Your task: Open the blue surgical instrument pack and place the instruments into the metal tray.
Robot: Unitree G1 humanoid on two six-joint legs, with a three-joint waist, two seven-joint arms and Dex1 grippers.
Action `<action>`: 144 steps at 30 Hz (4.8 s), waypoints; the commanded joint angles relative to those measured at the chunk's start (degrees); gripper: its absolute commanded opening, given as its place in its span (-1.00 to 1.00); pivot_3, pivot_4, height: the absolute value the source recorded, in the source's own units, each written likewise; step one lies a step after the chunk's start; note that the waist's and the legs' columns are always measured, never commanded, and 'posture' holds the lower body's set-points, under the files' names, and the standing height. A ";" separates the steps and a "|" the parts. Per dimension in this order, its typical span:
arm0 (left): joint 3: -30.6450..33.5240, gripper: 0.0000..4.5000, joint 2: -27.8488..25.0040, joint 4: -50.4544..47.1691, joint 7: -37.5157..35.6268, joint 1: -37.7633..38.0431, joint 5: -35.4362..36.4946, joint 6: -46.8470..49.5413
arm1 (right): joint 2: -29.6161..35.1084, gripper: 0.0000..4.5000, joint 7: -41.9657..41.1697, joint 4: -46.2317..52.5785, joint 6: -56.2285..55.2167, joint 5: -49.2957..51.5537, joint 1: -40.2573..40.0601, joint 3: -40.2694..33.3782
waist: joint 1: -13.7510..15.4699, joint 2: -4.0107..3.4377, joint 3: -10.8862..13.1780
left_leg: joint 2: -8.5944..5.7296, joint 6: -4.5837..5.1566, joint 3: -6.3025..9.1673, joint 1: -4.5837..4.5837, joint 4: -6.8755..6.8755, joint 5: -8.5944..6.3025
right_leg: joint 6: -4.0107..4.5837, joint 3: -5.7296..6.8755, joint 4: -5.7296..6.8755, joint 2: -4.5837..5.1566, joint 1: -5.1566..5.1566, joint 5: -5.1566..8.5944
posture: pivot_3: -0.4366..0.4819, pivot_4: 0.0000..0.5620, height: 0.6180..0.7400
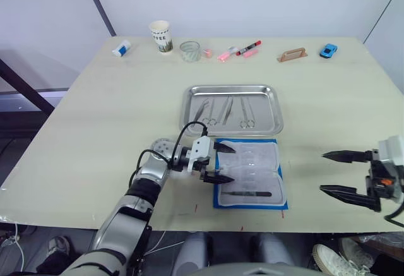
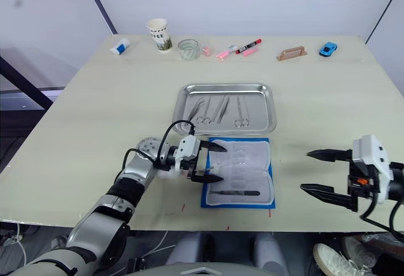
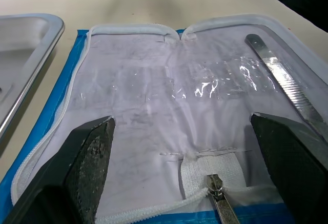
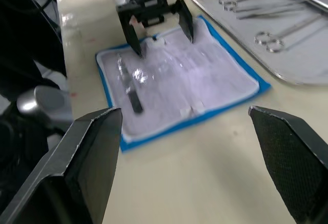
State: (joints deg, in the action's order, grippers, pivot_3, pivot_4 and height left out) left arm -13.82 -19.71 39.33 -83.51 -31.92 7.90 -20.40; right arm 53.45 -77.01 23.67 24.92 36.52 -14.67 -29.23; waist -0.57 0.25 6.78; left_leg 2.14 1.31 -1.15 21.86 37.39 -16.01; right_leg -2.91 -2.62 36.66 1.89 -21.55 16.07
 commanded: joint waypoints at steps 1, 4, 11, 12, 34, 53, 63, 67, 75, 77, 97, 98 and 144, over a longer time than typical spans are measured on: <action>-1.24 1.00 -1.00 4.89 -0.35 2.35 -2.19 0.39 | 1.27 0.93 -1.98 0.73 -1.92 0.47 -1.42 -3.50 | -0.01 -0.01 0.00 | 0.00 0.00 0.01 -0.01 0.00 0.00 | -0.02 0.00 0.01 -0.01 0.00 0.01 | -0.05 -0.47 1.00; -1.33 1.00 -1.15 4.60 -0.51 2.57 -2.10 0.29 | 1.10 0.93 -1.03 3.17 -1.99 0.79 -1.65 -2.46 | -0.01 -0.01 0.00 | 0.03 0.00 0.01 -0.01 0.00 0.00 | -0.03 -0.01 0.01 -0.02 0.00 0.01 | -0.05 -0.47 1.00; -1.50 1.00 -1.10 4.29 -0.73 2.74 -1.97 -0.01 | -2.00 0.93 8.66 7.80 -4.43 -7.75 3.71 12.53 | -0.11 0.00 0.01 | 0.06 0.00 0.02 -0.05 0.00 0.00 | -0.01 -0.04 0.02 -0.03 -0.02 0.05 | -0.05 -0.47 1.00; -1.49 1.00 -1.07 4.31 -0.70 2.70 -1.94 0.00 | -2.45 0.93 9.68 8.12 -3.85 -8.21 4.48 14.33 | -0.05 -0.02 0.02 | 0.06 0.00 0.02 -0.04 0.00 0.00 | 0.00 -0.05 0.02 -0.03 -0.02 0.04 | -0.05 -0.47 1.00; -1.38 1.00 -0.98 4.47 -0.15 1.91 -1.93 0.68 | -11.52 -0.09 16.33 -0.44 -10.95 -25.07 15.86 42.61 | -0.05 0.05 0.06 | -0.01 0.00 0.03 -0.04 0.02 0.00 | 0.11 -0.05 0.07 -0.10 -0.03 -0.09 | -0.05 -0.47 1.00; -1.45 1.00 -0.97 3.72 0.26 1.72 -2.07 1.42 | -11.24 -0.09 16.60 -3.72 -12.50 -29.01 15.55 46.06 | -0.05 0.09 0.01 | -0.03 0.00 0.02 -0.07 0.05 0.00 | 0.04 -0.06 0.11 -0.12 -0.01 -0.14 | -0.05 -0.47 1.00; -1.45 1.00 -0.83 3.62 0.61 1.75 -2.13 1.45 | -10.08 -0.83 17.61 -4.21 -9.02 -30.42 14.30 47.10 | -0.06 0.21 -0.10 | -0.02 0.00 0.03 -0.11 0.05 0.00 | 0.06 -0.06 0.12 -0.12 -0.01 -0.14 | -0.05 -0.47 1.00; -1.49 1.00 -0.71 3.69 0.86 1.75 -2.20 1.33 | -9.61 -0.95 17.64 -4.81 -9.30 -30.43 14.27 47.16 | -0.05 0.23 -0.21 | -0.02 0.00 0.03 -0.12 0.05 0.00 | 0.06 -0.06 0.12 -0.12 -0.01 -0.14 | -0.05 -0.47 1.00; -1.47 1.00 -0.66 3.78 1.20 1.88 -2.28 1.06 | -7.83 -0.95 17.23 -1.91 -7.11 -28.95 16.21 44.83 | 0.03 0.15 -0.24 | -0.03 0.00 0.02 -0.11 0.06 0.00 | 0.06 -0.06 0.12 -0.10 -0.01 -0.14 | -0.05 -0.47 1.00; -1.47 1.00 -0.65 3.75 1.34 1.95 -2.32 1.01 | -6.38 -0.95 17.00 0.85 -3.79 -28.08 17.26 43.97 | 0.03 0.15 -0.24 | -0.03 0.00 0.00 -0.10 0.08 0.00 | 0.07 -0.08 0.12 -0.06 -0.02 -0.14 | -0.05 -0.47 1.00; -1.79 1.00 0.05 5.26 2.15 1.43 -3.06 0.34 | 6.18 -0.96 14.52 13.19 12.93 -22.39 21.83 38.68 | 0.21 0.16 -0.12 | 0.02 0.00 0.04 -0.07 0.10 0.00 | 0.16 -0.04 0.12 0.04 -0.02 -0.09 | -0.05 -0.47 1.00; -1.80 1.00 0.05 5.27 2.16 1.43 -3.05 0.33 | 7.00 -0.96 14.16 12.84 12.30 -22.18 21.08 37.60 | 0.21 0.17 -0.12 | 0.02 0.00 0.04 -0.06 0.10 0.00 | 0.15 -0.04 0.12 0.04 -0.02 -0.09 | -0.05 -0.47 1.00; -1.32 1.00 0.24 5.26 2.80 1.63 -2.94 0.21 | -42.56 -0.96 69.47 -12.87 38.51 -19.67 51.12 26.11 | 0.00 -0.25 -0.31 | -0.02 0.01 0.07 -0.04 0.09 0.02 | 0.05 -0.08 0.30 -0.04 -0.03 -0.20 | -0.05 -0.47 1.00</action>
State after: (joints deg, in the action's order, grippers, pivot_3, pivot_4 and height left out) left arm -13.68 -19.48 40.56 -82.05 -32.79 7.47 -21.16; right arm 12.16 -10.48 10.69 63.37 17.48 34.34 -1.16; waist -0.58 0.00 6.47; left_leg 2.12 1.33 -1.09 21.81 37.49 -15.99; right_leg -2.86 -2.71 37.00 1.85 -21.58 15.88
